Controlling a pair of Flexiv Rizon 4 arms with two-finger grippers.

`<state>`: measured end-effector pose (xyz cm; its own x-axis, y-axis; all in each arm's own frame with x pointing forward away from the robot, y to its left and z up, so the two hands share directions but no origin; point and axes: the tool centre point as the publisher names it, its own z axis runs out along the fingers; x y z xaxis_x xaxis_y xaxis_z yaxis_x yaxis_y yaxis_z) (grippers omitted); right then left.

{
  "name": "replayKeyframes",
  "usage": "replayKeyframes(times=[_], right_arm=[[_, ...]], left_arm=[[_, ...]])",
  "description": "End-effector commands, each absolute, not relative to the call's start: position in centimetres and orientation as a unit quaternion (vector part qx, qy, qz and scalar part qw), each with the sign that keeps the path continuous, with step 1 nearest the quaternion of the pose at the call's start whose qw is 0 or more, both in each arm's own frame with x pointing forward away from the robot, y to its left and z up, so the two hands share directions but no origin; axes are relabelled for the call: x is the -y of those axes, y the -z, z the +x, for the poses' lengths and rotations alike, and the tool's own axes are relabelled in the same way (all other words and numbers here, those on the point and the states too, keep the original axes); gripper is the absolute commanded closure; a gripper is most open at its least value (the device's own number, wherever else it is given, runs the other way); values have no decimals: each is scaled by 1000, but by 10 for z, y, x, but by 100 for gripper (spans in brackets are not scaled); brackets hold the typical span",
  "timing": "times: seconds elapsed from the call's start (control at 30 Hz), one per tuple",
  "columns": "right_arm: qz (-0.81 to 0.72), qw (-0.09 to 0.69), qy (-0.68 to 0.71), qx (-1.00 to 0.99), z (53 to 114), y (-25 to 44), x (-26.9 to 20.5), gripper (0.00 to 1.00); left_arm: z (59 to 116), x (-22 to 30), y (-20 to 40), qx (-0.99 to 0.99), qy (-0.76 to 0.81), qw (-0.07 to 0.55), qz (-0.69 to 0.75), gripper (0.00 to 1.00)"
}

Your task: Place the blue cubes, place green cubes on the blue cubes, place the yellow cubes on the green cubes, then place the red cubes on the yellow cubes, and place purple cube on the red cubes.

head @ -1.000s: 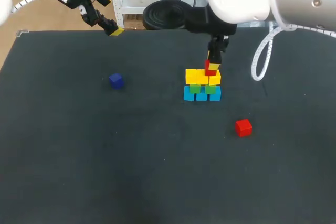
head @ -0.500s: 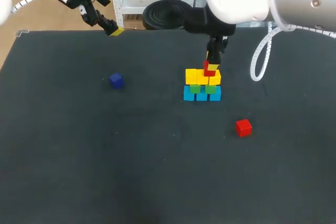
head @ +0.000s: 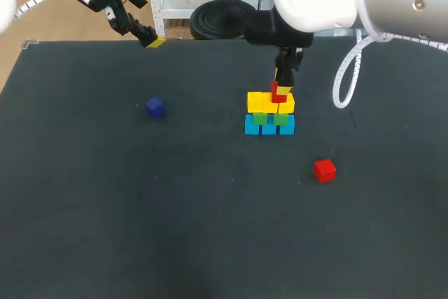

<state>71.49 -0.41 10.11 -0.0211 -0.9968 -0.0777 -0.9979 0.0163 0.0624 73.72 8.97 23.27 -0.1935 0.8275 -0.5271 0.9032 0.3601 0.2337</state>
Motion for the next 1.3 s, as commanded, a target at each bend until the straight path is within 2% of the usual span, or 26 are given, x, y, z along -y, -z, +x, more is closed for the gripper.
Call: replayKeyframes(times=[0.03, 0.07, 0.1, 0.57, 1.03, 1.3], right_arm=[[-700, 6, -50, -713, 714, -102, 4, 19], [-700, 6, -51, -713, 714, -102, 5, 5], [-699, 7, -50, -713, 714, -102, 5, 0], [-689, 26, -45, -723, 717, -119, 15, 0], [-665, 87, -4, -742, 692, -163, 93, 0], [-682, 112, -22, -723, 659, -150, 103, 0]], left_arm=[[738, -91, -232, -769, 65, 296, 563, 0], [738, -91, -232, -769, 65, 296, 563, 0], [738, -91, -232, -769, 65, 296, 563, 0], [738, -91, -232, -769, 65, 296, 563, 0], [738, -91, -232, -769, 65, 296, 563, 0], [738, -91, -232, -769, 65, 296, 563, 0]])
